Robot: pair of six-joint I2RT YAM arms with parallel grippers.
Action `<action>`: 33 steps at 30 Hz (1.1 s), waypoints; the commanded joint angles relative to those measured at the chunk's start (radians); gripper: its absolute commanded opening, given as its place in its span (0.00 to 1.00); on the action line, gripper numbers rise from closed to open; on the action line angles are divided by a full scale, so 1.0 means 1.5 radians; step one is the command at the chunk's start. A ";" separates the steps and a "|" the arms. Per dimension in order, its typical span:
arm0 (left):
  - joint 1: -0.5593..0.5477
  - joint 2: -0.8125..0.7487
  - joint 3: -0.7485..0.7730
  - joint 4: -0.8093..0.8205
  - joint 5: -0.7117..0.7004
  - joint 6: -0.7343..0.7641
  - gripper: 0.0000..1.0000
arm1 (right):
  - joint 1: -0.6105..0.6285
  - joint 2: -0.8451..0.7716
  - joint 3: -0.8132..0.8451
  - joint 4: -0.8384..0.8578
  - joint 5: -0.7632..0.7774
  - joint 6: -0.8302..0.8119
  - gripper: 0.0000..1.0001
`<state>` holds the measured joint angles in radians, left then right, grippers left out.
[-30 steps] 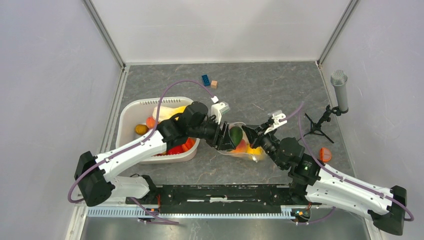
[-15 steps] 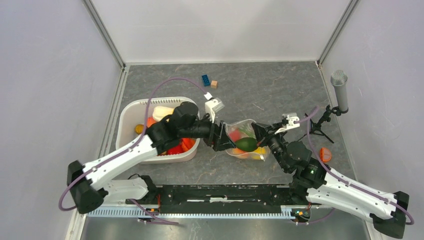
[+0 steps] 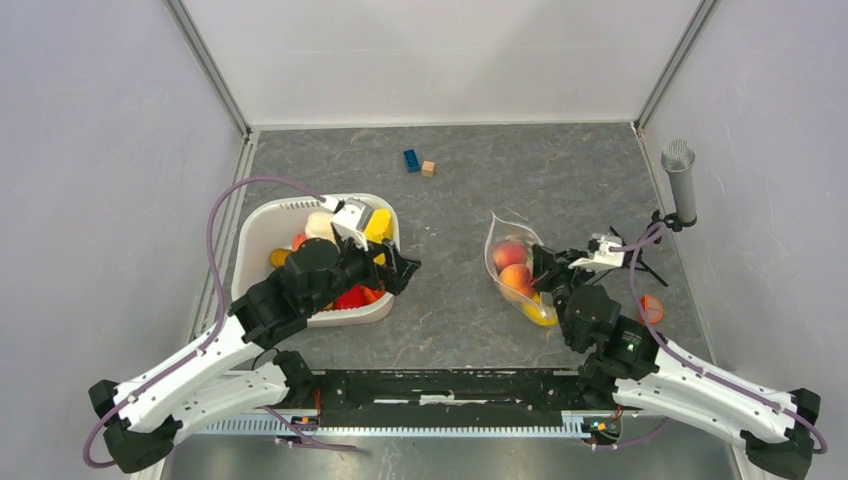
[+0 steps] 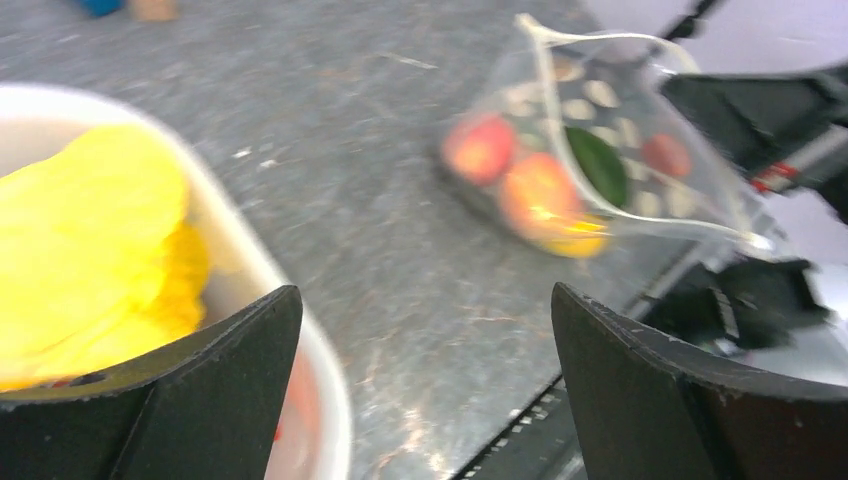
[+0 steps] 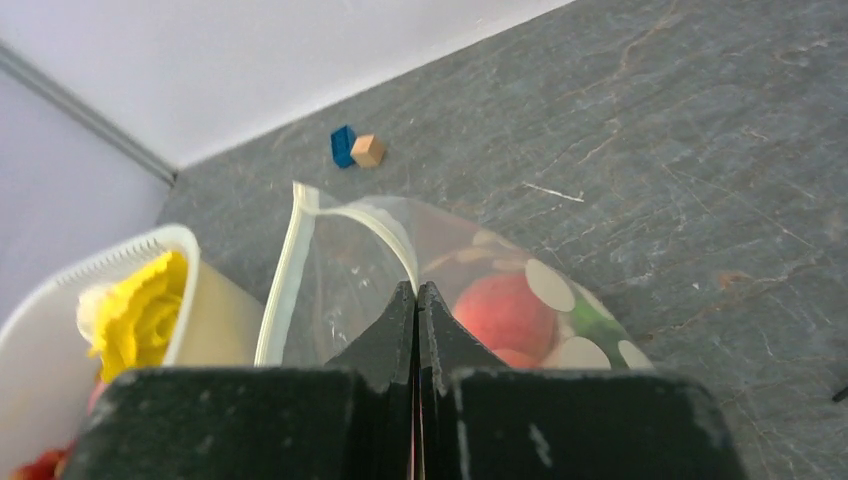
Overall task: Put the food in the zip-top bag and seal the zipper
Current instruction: Pick up the fake vegetable from the bin.
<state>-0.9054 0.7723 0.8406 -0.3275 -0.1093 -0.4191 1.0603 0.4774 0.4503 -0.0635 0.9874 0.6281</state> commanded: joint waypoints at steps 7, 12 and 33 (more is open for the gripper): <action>0.028 -0.073 -0.037 -0.139 -0.334 -0.070 1.00 | 0.002 0.116 0.067 0.133 -0.232 -0.154 0.00; 0.111 -0.082 -0.043 -0.193 -0.302 -0.075 1.00 | 0.002 0.110 0.041 0.151 -0.231 -0.138 0.01; 0.303 -0.079 -0.118 -0.355 -0.411 -0.386 1.00 | 0.002 0.074 0.026 0.118 -0.169 -0.150 0.05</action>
<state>-0.4568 0.6586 0.6468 -0.8330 -0.5259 -0.9184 1.0603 0.5938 0.4782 0.0948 0.7048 0.4282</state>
